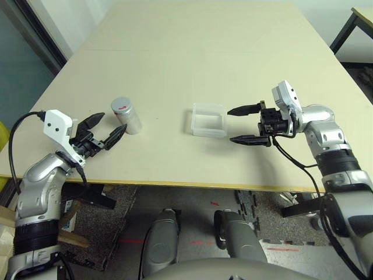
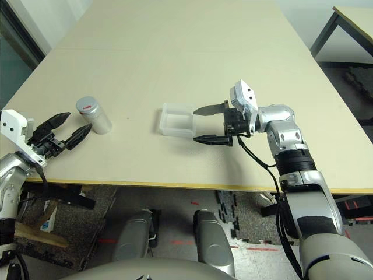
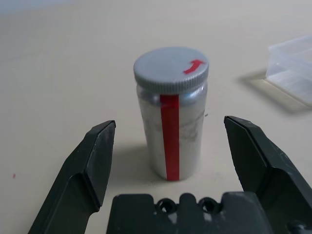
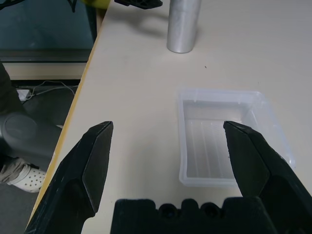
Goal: Pour the medicine from the bottle into the box.
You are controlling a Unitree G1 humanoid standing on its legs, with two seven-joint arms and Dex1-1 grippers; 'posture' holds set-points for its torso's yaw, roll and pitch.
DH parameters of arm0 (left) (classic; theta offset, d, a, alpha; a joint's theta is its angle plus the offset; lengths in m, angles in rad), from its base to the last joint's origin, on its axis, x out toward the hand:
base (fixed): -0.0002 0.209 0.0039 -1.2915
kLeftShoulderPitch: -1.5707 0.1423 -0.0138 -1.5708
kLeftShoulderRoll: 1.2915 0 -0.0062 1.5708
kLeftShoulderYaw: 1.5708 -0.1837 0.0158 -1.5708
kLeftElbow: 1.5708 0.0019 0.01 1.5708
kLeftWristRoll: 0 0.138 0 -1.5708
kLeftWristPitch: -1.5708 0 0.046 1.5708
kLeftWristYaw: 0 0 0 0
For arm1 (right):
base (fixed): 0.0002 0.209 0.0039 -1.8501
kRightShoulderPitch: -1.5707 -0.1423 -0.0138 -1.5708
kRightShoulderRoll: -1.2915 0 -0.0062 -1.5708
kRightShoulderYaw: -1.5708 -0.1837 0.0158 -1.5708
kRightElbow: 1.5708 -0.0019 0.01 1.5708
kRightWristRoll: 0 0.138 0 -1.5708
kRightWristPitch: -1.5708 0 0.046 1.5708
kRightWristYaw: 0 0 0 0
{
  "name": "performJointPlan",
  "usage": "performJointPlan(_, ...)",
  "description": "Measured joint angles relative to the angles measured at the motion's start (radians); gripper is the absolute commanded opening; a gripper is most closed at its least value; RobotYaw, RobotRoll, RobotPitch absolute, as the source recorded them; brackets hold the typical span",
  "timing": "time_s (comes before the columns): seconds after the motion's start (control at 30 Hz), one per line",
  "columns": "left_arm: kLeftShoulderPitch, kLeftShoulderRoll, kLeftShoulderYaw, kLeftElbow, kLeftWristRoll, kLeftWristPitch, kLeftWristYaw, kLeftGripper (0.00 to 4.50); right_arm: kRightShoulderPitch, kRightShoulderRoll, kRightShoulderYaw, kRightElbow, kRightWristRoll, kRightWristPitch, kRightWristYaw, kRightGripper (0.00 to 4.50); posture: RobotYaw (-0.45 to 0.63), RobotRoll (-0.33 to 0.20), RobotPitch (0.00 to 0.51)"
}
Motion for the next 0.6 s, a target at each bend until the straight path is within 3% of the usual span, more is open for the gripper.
performJointPlan(0.6,-0.134,-0.046,-0.053,0.189,0.034,-0.087,0.002,4.46,0.029,-0.012,0.000,-0.045,0.000,0.002,-0.033,4.50,0.03,0.000,0.123)
